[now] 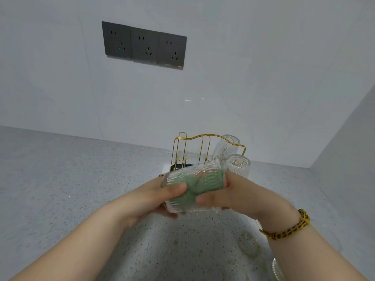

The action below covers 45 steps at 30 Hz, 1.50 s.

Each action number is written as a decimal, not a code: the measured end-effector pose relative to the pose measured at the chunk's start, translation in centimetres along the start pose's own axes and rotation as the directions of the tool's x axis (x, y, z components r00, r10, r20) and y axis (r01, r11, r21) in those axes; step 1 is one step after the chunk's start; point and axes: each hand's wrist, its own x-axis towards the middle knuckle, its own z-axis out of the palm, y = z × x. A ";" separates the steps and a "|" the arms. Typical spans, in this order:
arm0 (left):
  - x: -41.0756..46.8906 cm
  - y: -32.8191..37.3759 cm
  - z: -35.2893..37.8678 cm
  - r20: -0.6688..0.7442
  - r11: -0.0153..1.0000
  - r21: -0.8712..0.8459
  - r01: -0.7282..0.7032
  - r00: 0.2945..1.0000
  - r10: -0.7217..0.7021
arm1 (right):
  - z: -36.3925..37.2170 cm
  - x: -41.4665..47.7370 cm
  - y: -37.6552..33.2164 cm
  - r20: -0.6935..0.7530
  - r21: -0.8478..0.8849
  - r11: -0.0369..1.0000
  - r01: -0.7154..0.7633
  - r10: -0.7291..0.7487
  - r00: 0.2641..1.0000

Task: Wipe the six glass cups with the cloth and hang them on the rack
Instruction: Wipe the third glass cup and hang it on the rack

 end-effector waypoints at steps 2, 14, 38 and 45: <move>0.2 0.4 -0.1 -0.159 0.974 0.210 -0.083 0.980 0.118 | 0.2 0.3 0.8 -0.030 0.199 0.980 0.028 -0.022 0.999; -0.2 1.1 1.2 -0.086 0.443 0.897 0.001 0.981 0.171 | 0.8 0.9 1.3 0.000 -0.180 0.975 -0.132 0.134 0.991; 1.8 -2.9 -1.3 -0.194 0.970 -0.158 -0.186 0.969 0.154 | -2.6 0.7 0.2 -0.649 0.542 0.730 0.417 0.048 0.760; 2.7 -1.8 -0.6 -0.470 0.939 -0.113 -0.325 0.850 0.238 | 3.1 0.8 3.1 -0.508 0.855 0.325 0.405 0.361 0.782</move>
